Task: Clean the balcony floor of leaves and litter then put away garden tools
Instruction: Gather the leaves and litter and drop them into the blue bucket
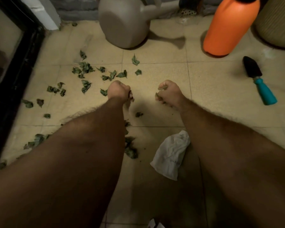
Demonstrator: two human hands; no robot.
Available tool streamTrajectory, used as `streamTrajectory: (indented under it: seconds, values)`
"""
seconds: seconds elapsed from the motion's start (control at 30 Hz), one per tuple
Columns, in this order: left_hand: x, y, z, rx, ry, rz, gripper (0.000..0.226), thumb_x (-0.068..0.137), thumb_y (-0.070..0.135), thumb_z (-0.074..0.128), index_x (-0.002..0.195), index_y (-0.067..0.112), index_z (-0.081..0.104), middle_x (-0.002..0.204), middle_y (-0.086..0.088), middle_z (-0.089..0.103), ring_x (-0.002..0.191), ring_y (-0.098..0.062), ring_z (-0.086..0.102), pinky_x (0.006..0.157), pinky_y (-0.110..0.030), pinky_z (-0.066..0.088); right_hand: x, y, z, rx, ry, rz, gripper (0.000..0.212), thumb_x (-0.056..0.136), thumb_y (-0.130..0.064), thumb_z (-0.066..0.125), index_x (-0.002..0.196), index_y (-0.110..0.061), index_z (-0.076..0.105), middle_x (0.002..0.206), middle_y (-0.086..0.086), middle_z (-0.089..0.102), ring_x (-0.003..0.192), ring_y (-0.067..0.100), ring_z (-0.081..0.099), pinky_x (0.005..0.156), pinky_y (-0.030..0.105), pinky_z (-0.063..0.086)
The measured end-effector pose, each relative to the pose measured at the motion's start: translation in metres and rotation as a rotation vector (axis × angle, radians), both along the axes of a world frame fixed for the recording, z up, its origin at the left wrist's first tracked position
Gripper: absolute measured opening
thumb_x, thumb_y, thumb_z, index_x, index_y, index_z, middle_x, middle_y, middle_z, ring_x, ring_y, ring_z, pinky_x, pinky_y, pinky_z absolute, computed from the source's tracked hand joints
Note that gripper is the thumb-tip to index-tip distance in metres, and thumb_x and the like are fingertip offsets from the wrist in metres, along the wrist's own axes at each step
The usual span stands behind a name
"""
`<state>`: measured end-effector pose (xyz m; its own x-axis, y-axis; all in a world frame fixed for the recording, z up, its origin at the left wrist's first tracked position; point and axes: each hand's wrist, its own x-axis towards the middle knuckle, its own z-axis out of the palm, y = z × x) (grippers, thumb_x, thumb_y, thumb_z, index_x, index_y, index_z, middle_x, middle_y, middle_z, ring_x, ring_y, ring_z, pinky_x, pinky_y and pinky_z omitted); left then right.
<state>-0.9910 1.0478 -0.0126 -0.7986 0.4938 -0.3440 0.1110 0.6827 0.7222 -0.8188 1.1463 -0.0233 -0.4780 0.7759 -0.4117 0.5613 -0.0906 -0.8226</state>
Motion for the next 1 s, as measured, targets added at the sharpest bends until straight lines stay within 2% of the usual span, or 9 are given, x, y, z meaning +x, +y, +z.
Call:
streamTrajectory:
  seconds: [0.07,0.13,0.2,0.3,0.4,0.6,0.73,0.87,1.0]
  values:
    - [-0.009,-0.015,-0.005,-0.007,-0.033,0.035,0.009,0.097,0.015,0.055,0.093,0.010,0.060,0.099,-0.016,0.069,0.091,-0.030,0.069,0.085,-0.043,0.059,-0.008,-0.004,0.000,0.075,-0.047,0.142,0.027,0.091,-0.007,0.058,0.116,-0.013,0.067,0.100,0.005,0.070,0.073,0.015,0.061,0.056,0.020,0.047]
    - [-0.012,-0.029,-0.006,-0.089,0.028,0.041,0.023,0.100,0.020,0.049,0.113,0.006,0.062,0.114,-0.017,0.066,0.107,-0.032,0.063,0.097,-0.043,0.053,-0.015,-0.010,0.000,0.160,-0.078,0.282,0.026,0.093,-0.008,0.055,0.112,-0.013,0.073,0.107,0.003,0.070,0.093,0.016,0.063,0.076,0.026,0.049]
    - [-0.010,-0.038,-0.007,-0.117,0.040,0.042,0.031,0.102,0.023,0.047,0.124,0.006,0.060,0.121,-0.014,0.063,0.114,-0.030,0.059,0.103,-0.041,0.049,-0.019,-0.019,-0.001,0.209,-0.076,0.381,0.018,0.092,-0.014,0.059,0.102,-0.012,0.074,0.107,0.003,0.071,0.098,0.018,0.063,0.082,0.030,0.052]
    - [0.000,-0.045,-0.013,-0.101,0.026,-0.016,0.037,0.097,0.034,0.055,0.126,0.012,0.060,0.119,-0.010,0.065,0.110,-0.026,0.060,0.102,-0.041,0.050,-0.020,-0.036,-0.001,0.292,-0.134,0.497,0.013,0.084,-0.027,0.073,0.089,-0.016,0.068,0.091,0.001,0.067,0.084,0.019,0.062,0.071,0.034,0.051]
    - [0.009,-0.045,-0.020,-0.079,0.078,-0.057,0.033,0.089,0.045,0.065,0.103,0.016,0.062,0.097,-0.005,0.066,0.092,-0.023,0.063,0.089,-0.041,0.056,-0.017,-0.053,-0.005,0.427,-0.227,0.577,0.020,0.081,-0.034,0.076,0.089,-0.021,0.063,0.087,-0.002,0.061,0.077,0.016,0.055,0.056,0.027,0.037]
    - [0.016,-0.022,-0.014,-0.164,0.217,-0.227,0.046,0.081,0.055,0.073,0.097,0.014,0.058,0.092,-0.002,0.060,0.084,-0.018,0.057,0.065,-0.027,0.044,-0.013,-0.066,-0.011,0.484,-0.218,0.627,0.021,0.086,-0.039,0.071,0.099,-0.023,0.068,0.090,-0.006,0.058,0.081,0.012,0.055,0.064,0.027,0.034]
    - [0.016,-0.015,-0.020,-0.288,0.326,-0.323,0.042,0.086,0.047,0.072,0.105,0.010,0.062,0.099,-0.007,0.065,0.094,-0.023,0.060,0.076,-0.033,0.050,-0.018,-0.071,-0.008,0.532,-0.300,0.633,0.011,0.093,-0.031,0.062,0.088,-0.023,0.059,0.086,-0.004,0.053,0.081,0.015,0.053,0.065,0.028,0.034]
    - [0.014,-0.010,-0.018,-0.375,0.345,-0.372,0.032,0.095,0.033,0.063,0.111,0.006,0.065,0.107,-0.015,0.068,0.101,-0.029,0.063,0.086,-0.037,0.054,-0.010,-0.066,-0.008,0.389,-0.217,0.445,0.030,0.089,-0.018,0.063,0.067,-0.023,0.043,0.071,-0.003,0.047,0.066,0.013,0.042,0.056,0.027,0.030]
    - [0.019,-0.005,-0.010,-0.300,0.296,-0.305,0.021,0.090,0.026,0.064,0.097,0.006,0.066,0.091,-0.011,0.066,0.091,-0.027,0.065,0.081,-0.037,0.058,-0.001,-0.055,-0.006,0.294,-0.141,0.137,0.025,0.083,-0.013,0.069,0.069,-0.020,0.049,0.074,0.001,0.056,0.067,0.014,0.049,0.063,0.030,0.044]
